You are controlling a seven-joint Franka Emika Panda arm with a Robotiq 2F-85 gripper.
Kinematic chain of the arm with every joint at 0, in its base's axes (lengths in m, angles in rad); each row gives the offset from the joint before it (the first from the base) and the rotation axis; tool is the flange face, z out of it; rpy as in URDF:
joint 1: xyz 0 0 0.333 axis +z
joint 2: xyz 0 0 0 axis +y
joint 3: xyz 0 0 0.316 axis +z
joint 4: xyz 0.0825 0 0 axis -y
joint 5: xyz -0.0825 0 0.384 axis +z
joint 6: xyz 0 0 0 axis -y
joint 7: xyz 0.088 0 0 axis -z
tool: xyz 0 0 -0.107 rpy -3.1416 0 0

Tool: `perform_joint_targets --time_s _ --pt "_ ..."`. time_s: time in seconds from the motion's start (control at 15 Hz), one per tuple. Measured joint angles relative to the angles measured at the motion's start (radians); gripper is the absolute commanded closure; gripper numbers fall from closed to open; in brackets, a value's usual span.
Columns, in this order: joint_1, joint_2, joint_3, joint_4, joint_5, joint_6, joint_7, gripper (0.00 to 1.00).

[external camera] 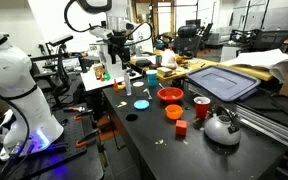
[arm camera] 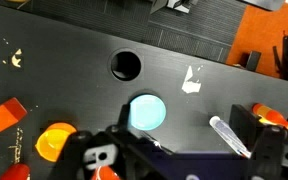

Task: Move the orange bottle to the right

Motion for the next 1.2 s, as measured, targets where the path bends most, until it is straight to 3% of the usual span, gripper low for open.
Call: perform_joint_targets --time_s 0.67,1.2 --pt "-0.002 0.002 0.006 -0.002 0.001 0.000 0.001 0.00" --pt "0.001 0.081 0.083 -0.004 0.068 0.077 0.079 0.00"
